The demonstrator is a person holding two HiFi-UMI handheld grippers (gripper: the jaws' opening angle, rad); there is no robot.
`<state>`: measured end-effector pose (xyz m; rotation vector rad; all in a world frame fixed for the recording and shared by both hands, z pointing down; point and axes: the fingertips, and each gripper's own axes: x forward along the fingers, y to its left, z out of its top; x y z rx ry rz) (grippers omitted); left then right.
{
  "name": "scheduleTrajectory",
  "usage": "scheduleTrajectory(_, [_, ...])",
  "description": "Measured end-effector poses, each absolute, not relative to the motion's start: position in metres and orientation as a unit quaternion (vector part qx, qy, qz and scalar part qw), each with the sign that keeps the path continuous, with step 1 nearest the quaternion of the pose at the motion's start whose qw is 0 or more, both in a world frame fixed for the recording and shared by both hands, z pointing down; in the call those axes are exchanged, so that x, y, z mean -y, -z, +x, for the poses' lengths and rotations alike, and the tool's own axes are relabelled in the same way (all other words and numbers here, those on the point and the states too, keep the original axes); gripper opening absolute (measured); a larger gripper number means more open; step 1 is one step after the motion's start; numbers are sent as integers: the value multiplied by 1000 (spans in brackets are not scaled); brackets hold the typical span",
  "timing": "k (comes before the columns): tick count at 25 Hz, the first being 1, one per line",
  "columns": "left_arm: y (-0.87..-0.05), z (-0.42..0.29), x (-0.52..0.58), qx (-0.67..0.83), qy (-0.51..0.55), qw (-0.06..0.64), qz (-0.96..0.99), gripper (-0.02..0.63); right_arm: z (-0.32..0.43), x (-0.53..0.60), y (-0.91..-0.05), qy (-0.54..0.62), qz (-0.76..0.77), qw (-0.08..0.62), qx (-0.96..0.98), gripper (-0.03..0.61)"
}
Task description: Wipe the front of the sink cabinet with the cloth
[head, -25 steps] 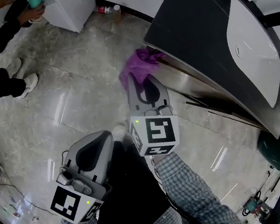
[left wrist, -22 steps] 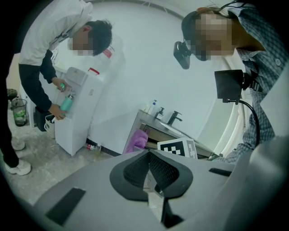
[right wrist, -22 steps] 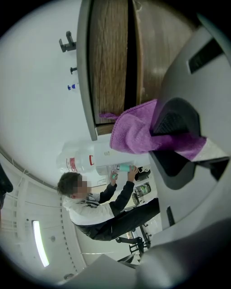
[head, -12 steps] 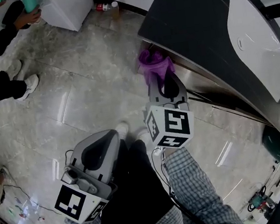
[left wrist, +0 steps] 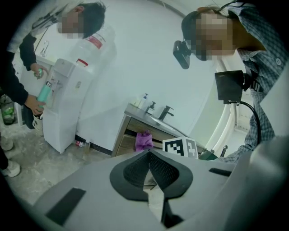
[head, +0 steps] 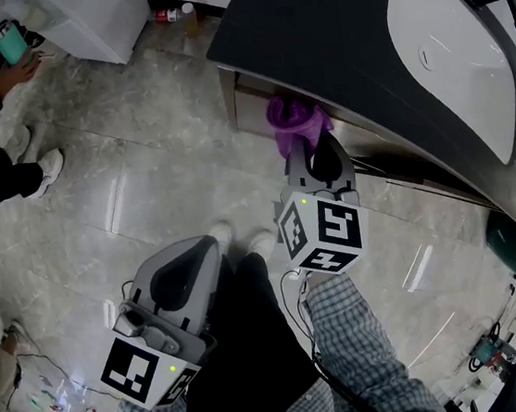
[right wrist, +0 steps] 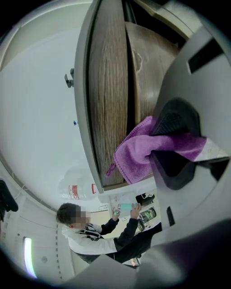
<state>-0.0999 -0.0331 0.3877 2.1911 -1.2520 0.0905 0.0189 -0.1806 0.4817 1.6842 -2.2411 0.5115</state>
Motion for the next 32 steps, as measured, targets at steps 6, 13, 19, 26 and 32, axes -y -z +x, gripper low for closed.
scheduleTrajectory(6, [-389, -81, 33, 452, -44, 302, 838, 11, 58, 175, -481, -178, 613, 144, 756, 73])
scheduleTrajectory(13, [-391, -54, 36, 428, -53, 301, 851, 11, 98, 172, -480, -173, 633, 146, 740, 74])
scheduleTrajectory(19, [-392, -31, 39, 409, -61, 299, 860, 11, 132, 168, -481, -170, 650, 149, 726, 74])
scheduleTrajectory(26, [-393, -8, 42, 392, -68, 299, 867, 11, 173, 164, -485, -177, 675, 145, 701, 74])
scheduleTrajectory(32, [-396, 11, 44, 377, -75, 298, 874, 11, 208, 160, -488, -175, 697, 150, 679, 74])
